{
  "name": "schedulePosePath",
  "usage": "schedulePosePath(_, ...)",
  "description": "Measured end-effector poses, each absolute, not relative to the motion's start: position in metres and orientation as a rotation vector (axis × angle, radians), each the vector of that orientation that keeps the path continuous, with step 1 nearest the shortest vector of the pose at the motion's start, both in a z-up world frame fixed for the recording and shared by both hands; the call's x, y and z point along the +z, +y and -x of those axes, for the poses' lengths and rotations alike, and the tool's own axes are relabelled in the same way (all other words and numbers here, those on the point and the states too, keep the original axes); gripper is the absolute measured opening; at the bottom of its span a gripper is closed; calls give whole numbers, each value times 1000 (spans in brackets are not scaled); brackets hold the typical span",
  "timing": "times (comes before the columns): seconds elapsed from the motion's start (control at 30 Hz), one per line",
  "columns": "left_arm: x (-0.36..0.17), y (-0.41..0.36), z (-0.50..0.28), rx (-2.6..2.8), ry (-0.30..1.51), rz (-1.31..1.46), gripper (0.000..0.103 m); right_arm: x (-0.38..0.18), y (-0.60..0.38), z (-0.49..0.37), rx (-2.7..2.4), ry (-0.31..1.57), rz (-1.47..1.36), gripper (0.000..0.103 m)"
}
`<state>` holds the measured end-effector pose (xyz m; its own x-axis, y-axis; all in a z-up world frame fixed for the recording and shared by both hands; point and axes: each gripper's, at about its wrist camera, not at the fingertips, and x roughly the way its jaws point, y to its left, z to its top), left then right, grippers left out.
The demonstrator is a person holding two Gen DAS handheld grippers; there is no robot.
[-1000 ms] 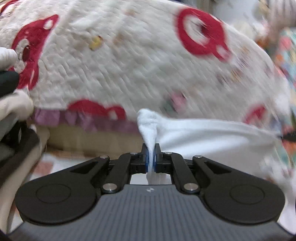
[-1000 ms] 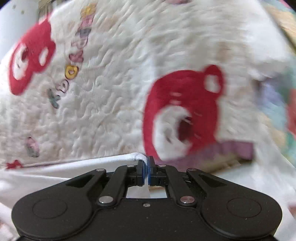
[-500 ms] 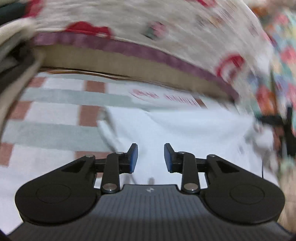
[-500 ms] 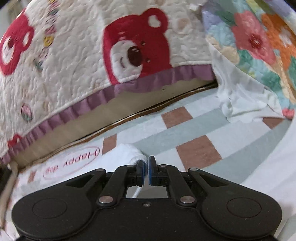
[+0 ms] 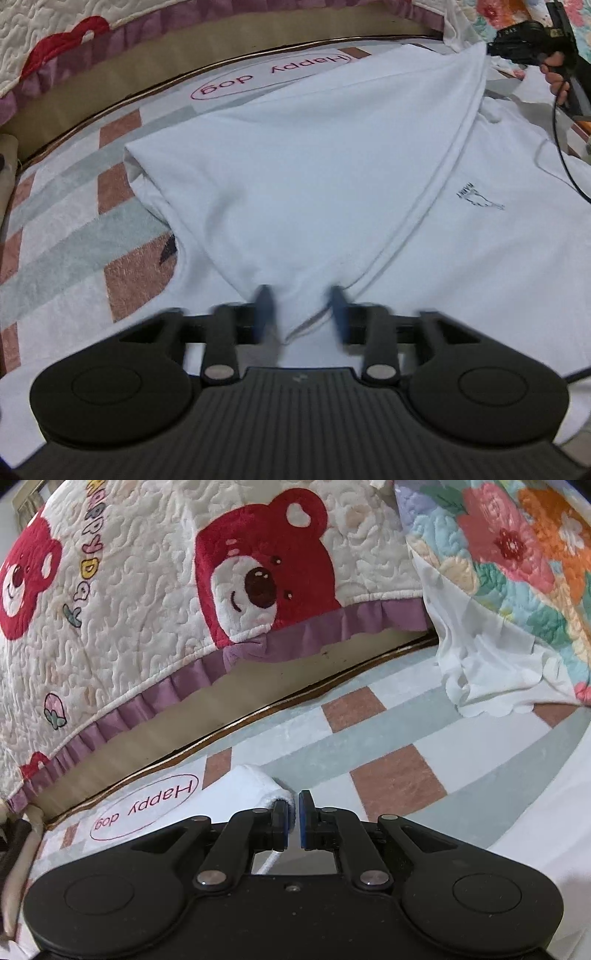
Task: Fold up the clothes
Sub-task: 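Fold the lifted edge over the shirt body and release with the left gripper, then grasp the folded edge with the left gripper while the right gripper grasps the hem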
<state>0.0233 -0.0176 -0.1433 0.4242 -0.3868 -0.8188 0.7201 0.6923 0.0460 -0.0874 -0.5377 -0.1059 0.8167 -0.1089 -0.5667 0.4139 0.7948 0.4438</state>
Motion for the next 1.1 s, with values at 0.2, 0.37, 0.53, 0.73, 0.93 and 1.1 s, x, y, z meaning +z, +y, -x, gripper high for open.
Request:
schedulePosePath(0.2,-103,-4,-28,-574,697,-383,2,-108,-541,90,-276,534,-625,10)
schedulePosePath(0.37,-80,20,-30,-384,580,-169,2,-116,-532,92,-260,581,-650,13)
schedulePosePath(0.53,-91,21,-19,-396,611,-175,3,-126,-528,85,-279,650,-642,22)
schedulePosePath(0.73,-116,27,-9,-438,701,-114,4,-151,-529,77,-295,755,-710,43)
schedulePosePath(0.93,-136,25,-4,-452,772,-131,13,-123,-503,87,-255,569,-514,4)
schedulePosePath(1.1,-146,2,-8,-412,809,-298,24,-105,-503,90,-222,505,-553,4)
